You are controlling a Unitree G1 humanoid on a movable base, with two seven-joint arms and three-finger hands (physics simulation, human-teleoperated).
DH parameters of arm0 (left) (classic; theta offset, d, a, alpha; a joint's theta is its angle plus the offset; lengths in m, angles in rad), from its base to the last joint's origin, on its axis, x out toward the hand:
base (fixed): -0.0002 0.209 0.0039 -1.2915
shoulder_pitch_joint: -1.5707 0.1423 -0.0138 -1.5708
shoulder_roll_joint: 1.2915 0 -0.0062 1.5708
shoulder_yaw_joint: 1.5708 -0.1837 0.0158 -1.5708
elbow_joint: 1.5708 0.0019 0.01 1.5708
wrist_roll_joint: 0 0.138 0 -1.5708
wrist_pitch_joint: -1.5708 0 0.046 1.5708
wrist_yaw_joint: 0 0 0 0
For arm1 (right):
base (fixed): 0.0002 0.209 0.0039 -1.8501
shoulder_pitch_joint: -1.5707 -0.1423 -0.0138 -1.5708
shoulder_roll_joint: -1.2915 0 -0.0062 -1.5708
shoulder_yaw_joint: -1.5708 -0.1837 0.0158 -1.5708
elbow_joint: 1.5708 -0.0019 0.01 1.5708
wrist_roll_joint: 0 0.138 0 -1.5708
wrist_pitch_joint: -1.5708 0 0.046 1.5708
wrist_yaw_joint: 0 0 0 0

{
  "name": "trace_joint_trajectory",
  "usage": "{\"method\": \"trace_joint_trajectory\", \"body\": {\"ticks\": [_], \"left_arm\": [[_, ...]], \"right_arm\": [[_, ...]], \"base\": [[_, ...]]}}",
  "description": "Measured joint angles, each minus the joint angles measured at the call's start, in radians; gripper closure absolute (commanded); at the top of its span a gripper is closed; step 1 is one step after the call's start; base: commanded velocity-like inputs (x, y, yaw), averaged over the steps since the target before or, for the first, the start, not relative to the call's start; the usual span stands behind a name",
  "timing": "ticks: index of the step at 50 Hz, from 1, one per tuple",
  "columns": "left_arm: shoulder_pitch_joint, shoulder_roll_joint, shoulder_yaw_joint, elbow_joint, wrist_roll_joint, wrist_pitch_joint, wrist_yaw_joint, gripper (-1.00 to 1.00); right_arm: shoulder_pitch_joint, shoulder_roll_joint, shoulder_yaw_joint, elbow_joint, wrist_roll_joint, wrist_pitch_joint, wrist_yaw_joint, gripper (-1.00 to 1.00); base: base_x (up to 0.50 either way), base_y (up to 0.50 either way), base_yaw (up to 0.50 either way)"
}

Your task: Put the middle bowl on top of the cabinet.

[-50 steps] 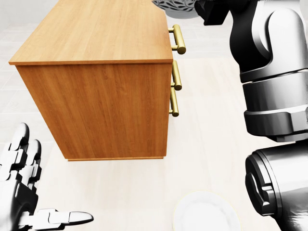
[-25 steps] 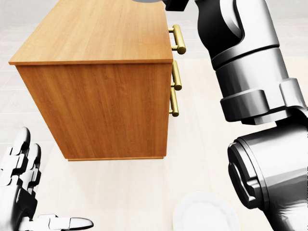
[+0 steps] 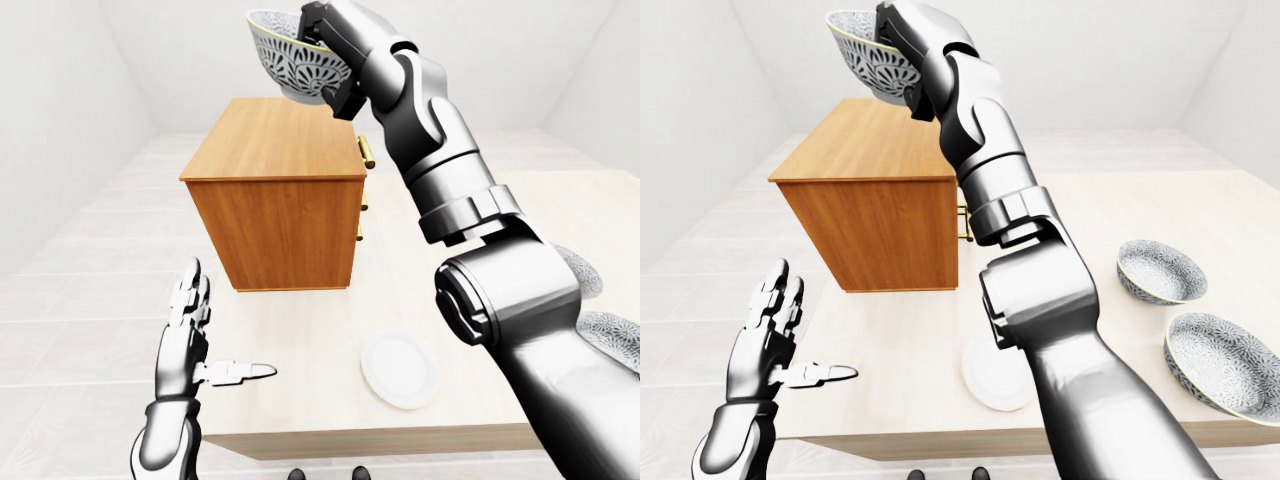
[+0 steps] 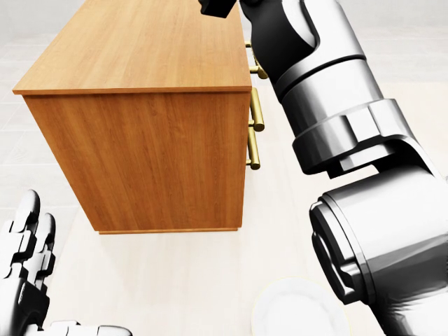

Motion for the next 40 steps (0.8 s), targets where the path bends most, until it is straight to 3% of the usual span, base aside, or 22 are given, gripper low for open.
{"method": "trace_joint_trajectory", "body": {"ticks": [15, 40], "left_arm": [[0.001, -0.012, 0.008, 0.026, 0.026, -0.056, 0.023, -1.00], [0.011, -0.011, 0.031, 0.056, 0.009, -0.056, 0.020, -1.00]], "right_arm": [[0.003, 0.043, 0.034, 0.094, 0.037, 0.000, -0.091, 1.00], [-0.018, 0.097, 0.078, 0.198, -0.018, 0.000, -0.170, 1.00]], "base": [[0.00, 0.00, 0.00], [0.00, 0.00, 0.00]]}}
